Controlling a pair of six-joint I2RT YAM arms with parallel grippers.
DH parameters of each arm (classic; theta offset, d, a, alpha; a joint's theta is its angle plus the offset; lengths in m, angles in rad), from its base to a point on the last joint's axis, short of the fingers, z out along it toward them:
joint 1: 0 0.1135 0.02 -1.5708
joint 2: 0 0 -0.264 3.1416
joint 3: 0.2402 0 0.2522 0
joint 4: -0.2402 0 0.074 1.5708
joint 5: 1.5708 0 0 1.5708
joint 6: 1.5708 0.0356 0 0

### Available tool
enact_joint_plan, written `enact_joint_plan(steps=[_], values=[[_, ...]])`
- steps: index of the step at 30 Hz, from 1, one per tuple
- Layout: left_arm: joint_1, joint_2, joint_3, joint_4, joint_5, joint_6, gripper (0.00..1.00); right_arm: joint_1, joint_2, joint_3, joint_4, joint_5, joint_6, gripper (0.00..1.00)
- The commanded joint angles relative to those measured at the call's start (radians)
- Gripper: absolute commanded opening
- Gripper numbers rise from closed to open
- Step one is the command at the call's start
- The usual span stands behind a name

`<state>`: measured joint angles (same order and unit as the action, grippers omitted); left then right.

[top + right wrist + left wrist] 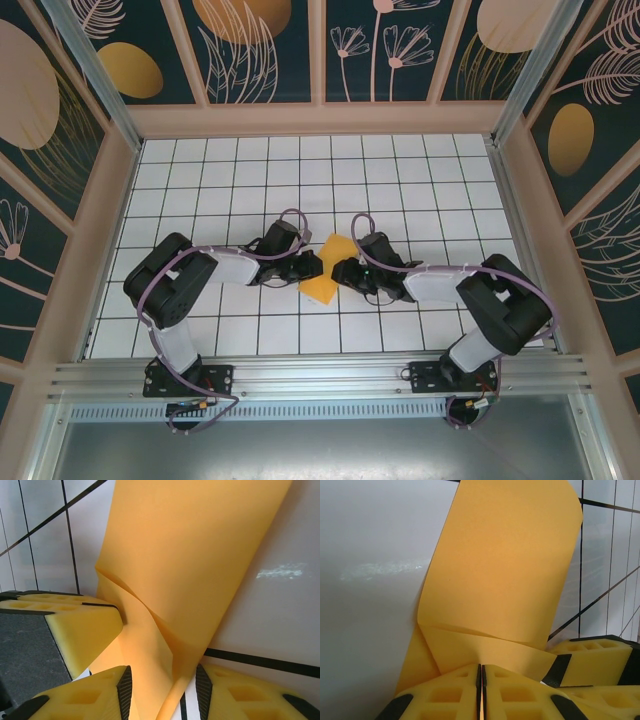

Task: Fold a paper plane with a square sheet of paper (pick it up from the middle)
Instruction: Turn over the paper at the center of the table.

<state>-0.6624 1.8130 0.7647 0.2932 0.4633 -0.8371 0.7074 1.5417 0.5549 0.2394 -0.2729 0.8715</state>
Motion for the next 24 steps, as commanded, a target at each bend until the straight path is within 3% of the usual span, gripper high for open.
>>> enact_joint_plan(steps=[1,13,24], values=[[-0.005,0.015,0.017,-0.027,-0.005,0.023,0.13,-0.006,0.017,0.023,0.043,-0.028,0.006,0.40],[-0.006,0.007,0.016,-0.030,-0.022,0.018,0.13,-0.009,0.028,0.009,0.112,-0.068,0.007,0.39],[-0.006,-0.023,-0.002,-0.002,-0.038,-0.014,0.12,-0.010,0.069,0.002,0.166,-0.089,-0.003,0.18]])
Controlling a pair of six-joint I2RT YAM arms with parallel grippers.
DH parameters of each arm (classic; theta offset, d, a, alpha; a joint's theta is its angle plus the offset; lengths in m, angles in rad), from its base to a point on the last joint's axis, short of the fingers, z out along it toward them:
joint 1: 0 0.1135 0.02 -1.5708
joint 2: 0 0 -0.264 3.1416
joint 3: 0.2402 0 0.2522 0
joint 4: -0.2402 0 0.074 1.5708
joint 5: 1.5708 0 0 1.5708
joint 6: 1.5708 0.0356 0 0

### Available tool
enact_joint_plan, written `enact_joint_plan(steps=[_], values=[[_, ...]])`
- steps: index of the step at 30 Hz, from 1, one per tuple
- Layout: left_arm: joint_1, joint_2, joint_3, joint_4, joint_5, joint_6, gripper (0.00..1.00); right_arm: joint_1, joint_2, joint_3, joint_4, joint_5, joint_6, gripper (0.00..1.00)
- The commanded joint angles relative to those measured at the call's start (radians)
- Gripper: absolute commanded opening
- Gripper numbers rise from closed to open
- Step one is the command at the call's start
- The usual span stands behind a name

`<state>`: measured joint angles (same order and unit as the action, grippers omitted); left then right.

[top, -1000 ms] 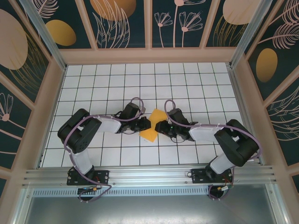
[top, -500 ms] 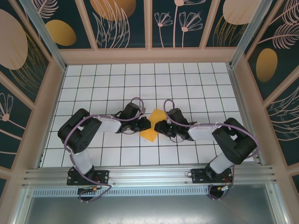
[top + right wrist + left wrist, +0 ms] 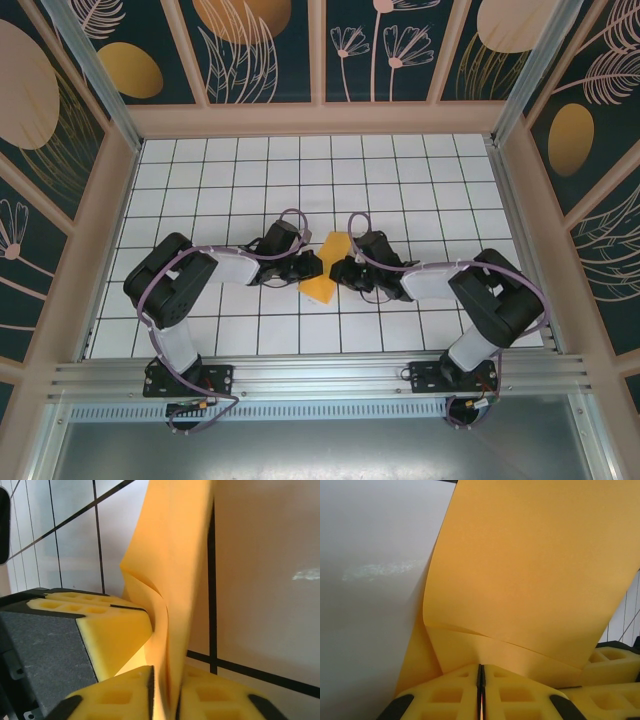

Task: Fold a paper plane with a square sheet of paper (pick it up from the middle)
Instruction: Turn over the paper at the center of the table.

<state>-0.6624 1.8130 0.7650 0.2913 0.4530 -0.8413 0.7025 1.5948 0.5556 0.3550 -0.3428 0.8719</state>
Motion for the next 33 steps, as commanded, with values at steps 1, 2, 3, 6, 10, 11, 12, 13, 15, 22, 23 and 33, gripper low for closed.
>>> enact_joint_plan(steps=[1,2,3,6,10,11,12,13,15,22,23,33], values=[[-0.005,-0.030,-0.005,0.004,-0.032,-0.014,0.12,-0.005,0.013,0.000,0.053,-0.022,-0.005,0.16],[-0.005,-0.040,-0.009,0.010,-0.034,-0.020,0.12,-0.007,0.013,0.004,0.047,-0.027,-0.014,0.13],[-0.006,-0.049,-0.014,0.017,-0.037,-0.026,0.12,-0.008,0.009,0.011,0.032,-0.030,-0.026,0.09],[-0.006,-0.093,-0.029,0.033,-0.059,-0.048,0.13,-0.015,-0.023,0.043,-0.048,-0.026,-0.072,0.00],[-0.006,-0.234,-0.065,0.051,-0.148,-0.088,0.16,-0.020,-0.104,0.132,-0.290,0.046,-0.176,0.00],[-0.006,-0.268,-0.075,0.049,-0.180,-0.093,0.17,-0.020,-0.128,0.161,-0.375,0.086,-0.207,0.00],[-0.004,-0.306,-0.086,0.044,-0.216,-0.096,0.17,-0.020,-0.155,0.201,-0.472,0.140,-0.241,0.00],[-0.003,-0.345,-0.097,0.030,-0.256,-0.096,0.17,-0.021,-0.180,0.242,-0.572,0.200,-0.275,0.00],[-0.003,-0.416,-0.116,-0.005,-0.342,-0.090,0.18,-0.018,-0.216,0.330,-0.772,0.333,-0.325,0.00],[0.006,-0.664,-0.218,-0.126,-0.665,-0.088,0.18,0.065,-0.079,0.664,-1.434,0.898,-0.292,0.00],[0.007,-0.694,-0.232,-0.137,-0.702,-0.094,0.18,0.085,-0.041,0.693,-1.488,0.950,-0.270,0.00],[0.010,-1.000,-0.343,-0.291,-0.968,-0.146,0.17,0.310,0.426,0.949,-1.455,0.845,-0.213,0.08]])
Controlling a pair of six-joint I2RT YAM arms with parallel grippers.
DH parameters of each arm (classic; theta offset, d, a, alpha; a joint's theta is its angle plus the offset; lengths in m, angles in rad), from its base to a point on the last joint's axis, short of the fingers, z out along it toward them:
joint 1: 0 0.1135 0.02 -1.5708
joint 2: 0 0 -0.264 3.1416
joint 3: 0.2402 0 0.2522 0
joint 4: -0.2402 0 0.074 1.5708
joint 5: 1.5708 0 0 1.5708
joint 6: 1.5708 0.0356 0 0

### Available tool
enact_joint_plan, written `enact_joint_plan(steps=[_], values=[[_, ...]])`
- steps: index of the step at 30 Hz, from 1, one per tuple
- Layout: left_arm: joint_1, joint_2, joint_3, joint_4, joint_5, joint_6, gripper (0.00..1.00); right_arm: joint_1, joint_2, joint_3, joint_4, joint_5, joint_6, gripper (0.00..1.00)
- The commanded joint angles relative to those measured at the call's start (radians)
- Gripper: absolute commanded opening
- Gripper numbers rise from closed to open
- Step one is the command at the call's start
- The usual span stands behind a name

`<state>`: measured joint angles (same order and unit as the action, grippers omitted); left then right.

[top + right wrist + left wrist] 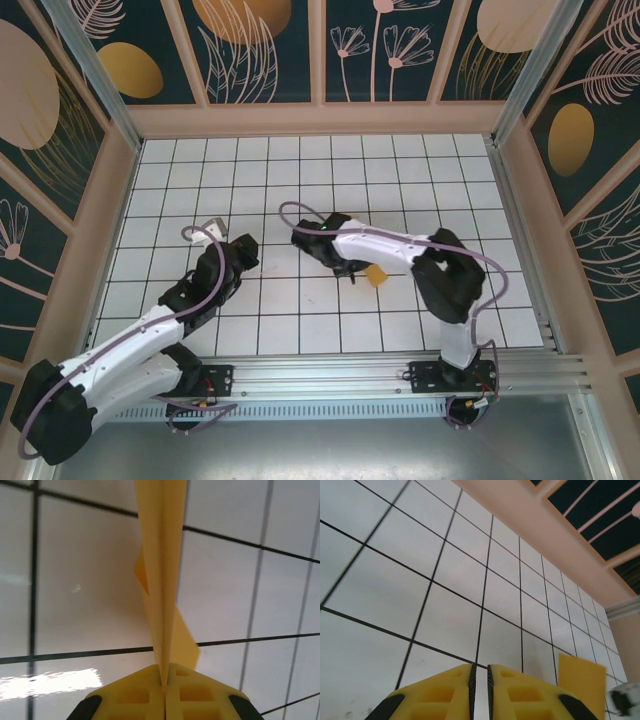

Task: Fold a paper plane with a square sheet of paper (pick it up from the middle)
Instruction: Turn over the paper at the center of the table, then third fold the triangle at the center of the table.

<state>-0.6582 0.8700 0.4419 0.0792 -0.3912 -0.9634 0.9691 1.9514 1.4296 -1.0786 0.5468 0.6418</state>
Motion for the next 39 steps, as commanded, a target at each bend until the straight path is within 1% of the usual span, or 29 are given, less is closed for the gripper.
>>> enact_joint_plan(steps=[1,3,4,5,6,8,10,13,16,17,18,19,21,22,23,24,25,26,27,29,31,34,36,39], values=[[0.006,-0.089,-0.024,-0.102,-0.141,-0.027,0.17,0.058,0.102,0.103,0.002,-0.089,0.016,0.09],[0.006,-0.138,-0.032,-0.134,-0.164,-0.022,0.17,0.080,0.165,0.152,0.033,-0.148,0.017,0.11],[0.007,-0.160,-0.032,-0.152,-0.171,-0.017,0.17,0.087,0.181,0.169,0.051,-0.175,0.024,0.14],[0.007,-0.175,-0.031,-0.165,-0.172,-0.014,0.17,0.091,0.188,0.176,0.072,-0.205,0.028,0.18],[0.008,-0.184,-0.031,-0.177,-0.171,-0.011,0.18,0.095,0.184,0.172,0.114,-0.247,0.022,0.24],[0.009,-0.190,-0.029,-0.187,-0.158,-0.006,0.18,0.096,0.162,0.158,0.174,-0.297,0.021,0.25],[0.008,-0.179,-0.025,-0.179,-0.125,0.003,0.18,0.091,0.103,0.112,0.252,-0.344,0.007,0.39],[0.009,-0.145,-0.022,-0.156,-0.068,0.006,0.19,0.066,-0.034,0.002,0.401,-0.451,-0.020,0.54],[0.009,-0.095,-0.023,-0.108,0.010,0.006,0.19,0.010,-0.206,-0.180,0.599,-0.593,-0.040,0.57],[0.009,-0.074,-0.023,-0.091,0.043,0.006,0.19,-0.017,-0.261,-0.248,0.667,-0.643,-0.042,0.56],[0.008,-0.050,-0.022,-0.076,0.067,0.004,0.19,-0.053,-0.309,-0.320,0.737,-0.706,-0.043,0.53],[0.009,-0.028,-0.021,-0.060,0.090,0.006,0.19,-0.087,-0.348,-0.384,0.803,-0.778,-0.048,0.47],[0.009,0.026,-0.018,-0.009,0.150,0.010,0.19,-0.175,-0.417,-0.523,0.948,-0.908,-0.037,0.31],[0.009,0.052,-0.014,0.013,0.177,0.011,0.19,-0.215,-0.434,-0.569,1.003,-0.971,-0.033,0.26],[0.008,0.082,-0.013,0.048,0.218,0.012,0.18,-0.249,-0.444,-0.619,1.069,-1.044,-0.037,0.23],[0.008,0.116,-0.012,0.088,0.261,0.011,0.19,-0.278,-0.441,-0.653,1.114,-1.103,-0.040,0.17],[0.009,0.146,-0.011,0.121,0.296,0.007,0.19,-0.298,-0.429,-0.670,1.142,-1.141,-0.038,0.13],[0.008,0.181,-0.010,0.161,0.339,0.002,0.20,-0.314,-0.409,-0.681,1.168,-1.194,-0.041,0.10],[0.009,0.221,-0.008,0.202,0.383,-0.004,0.20,-0.324,-0.389,-0.689,1.191,-1.235,-0.051,0.09],[0.008,0.296,0.011,0.244,0.456,-0.011,0.22,-0.340,-0.348,-0.701,1.222,-1.269,-0.059,0.09],[0.008,0.376,0.040,0.278,0.535,-0.016,0.23,-0.356,-0.304,-0.707,1.235,-1.270,-0.059,0.08],[0.007,0.478,0.082,0.307,0.613,-0.032,0.27,-0.367,-0.250,-0.728,1.257,-1.243,-0.038,0.08],[0.008,0.546,0.116,0.314,0.659,-0.037,0.29,-0.361,-0.225,-0.741,1.254,-1.199,-0.007,0.08],[0.008,0.625,0.153,0.334,0.712,-0.057,0.31,-0.342,-0.218,-0.784,1.309,-1.136,0.090,0.08]])
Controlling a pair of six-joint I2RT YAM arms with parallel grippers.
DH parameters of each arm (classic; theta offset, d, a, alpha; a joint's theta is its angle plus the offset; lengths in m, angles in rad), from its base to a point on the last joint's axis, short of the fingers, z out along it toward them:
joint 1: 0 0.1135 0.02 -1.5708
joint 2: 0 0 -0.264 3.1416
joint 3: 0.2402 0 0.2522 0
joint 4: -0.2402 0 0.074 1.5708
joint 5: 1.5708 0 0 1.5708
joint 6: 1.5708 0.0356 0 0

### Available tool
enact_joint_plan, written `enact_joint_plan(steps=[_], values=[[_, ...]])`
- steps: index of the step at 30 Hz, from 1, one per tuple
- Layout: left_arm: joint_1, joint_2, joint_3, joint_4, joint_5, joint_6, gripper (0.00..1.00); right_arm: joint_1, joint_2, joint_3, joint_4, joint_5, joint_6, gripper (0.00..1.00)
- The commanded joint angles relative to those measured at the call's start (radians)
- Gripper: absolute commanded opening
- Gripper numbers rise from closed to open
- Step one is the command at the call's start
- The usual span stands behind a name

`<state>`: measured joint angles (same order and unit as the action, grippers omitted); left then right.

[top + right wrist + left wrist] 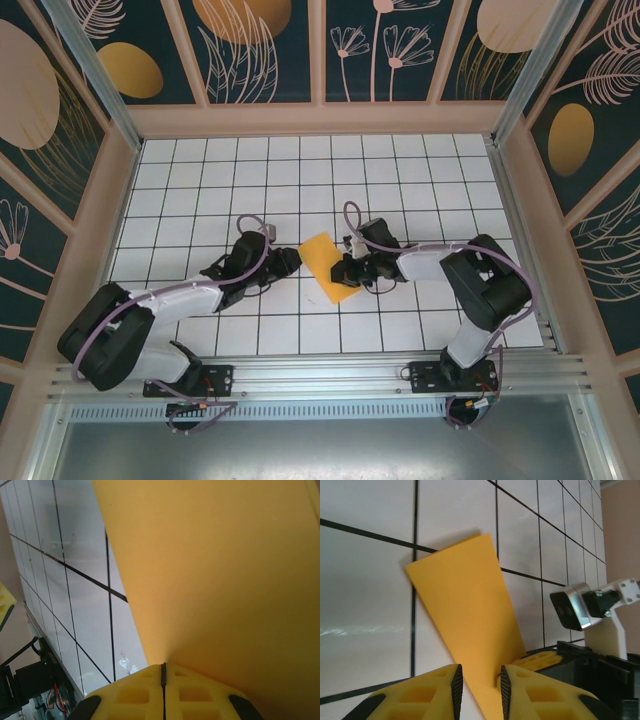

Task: Fold a paper plane with a square sheet of paper (pick it up from the middle)
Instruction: Third fold the triangle at the center of the table.

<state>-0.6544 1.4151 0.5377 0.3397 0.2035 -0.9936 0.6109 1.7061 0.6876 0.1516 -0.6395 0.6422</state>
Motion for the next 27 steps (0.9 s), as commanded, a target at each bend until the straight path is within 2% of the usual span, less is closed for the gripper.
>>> enact_joint_plan(steps=[1,5,11,13,16,19,23,25,27], values=[[0.003,0.102,0.073,0.065,0.125,-0.025,0.32,0.027,0.022,-0.052,0.087,0.080,0.124,0.08],[0.004,0.188,0.143,0.010,0.147,-0.002,0.33,0.100,0.004,-0.087,0.138,0.218,0.307,0.10],[0.003,0.292,0.225,-0.082,0.122,0.046,0.31,0.221,-0.026,-0.162,0.324,0.431,0.649,0.11],[0.004,0.333,0.241,-0.093,0.112,0.061,0.30,0.254,-0.031,-0.158,0.353,0.475,0.682,0.12],[0.004,0.367,0.258,-0.091,0.119,0.077,0.28,0.279,-0.052,-0.115,0.323,0.483,0.630,0.14],[0.005,0.386,0.274,-0.103,0.116,0.106,0.26,0.268,-0.117,-0.077,0.177,0.510,0.531,0.16],[0.005,0.417,0.293,-0.099,0.136,0.144,0.24,0.201,-0.212,-0.066,0.023,0.489,0.388,0.20],[0.004,0.427,0.301,-0.087,0.157,0.163,0.23,0.168,-0.247,-0.050,-0.083,0.474,0.297,0.27],[0.004,0.430,0.315,-0.084,0.172,0.184,0.23,0.138,-0.268,-0.038,-0.161,0.444,0.227,0.27]])
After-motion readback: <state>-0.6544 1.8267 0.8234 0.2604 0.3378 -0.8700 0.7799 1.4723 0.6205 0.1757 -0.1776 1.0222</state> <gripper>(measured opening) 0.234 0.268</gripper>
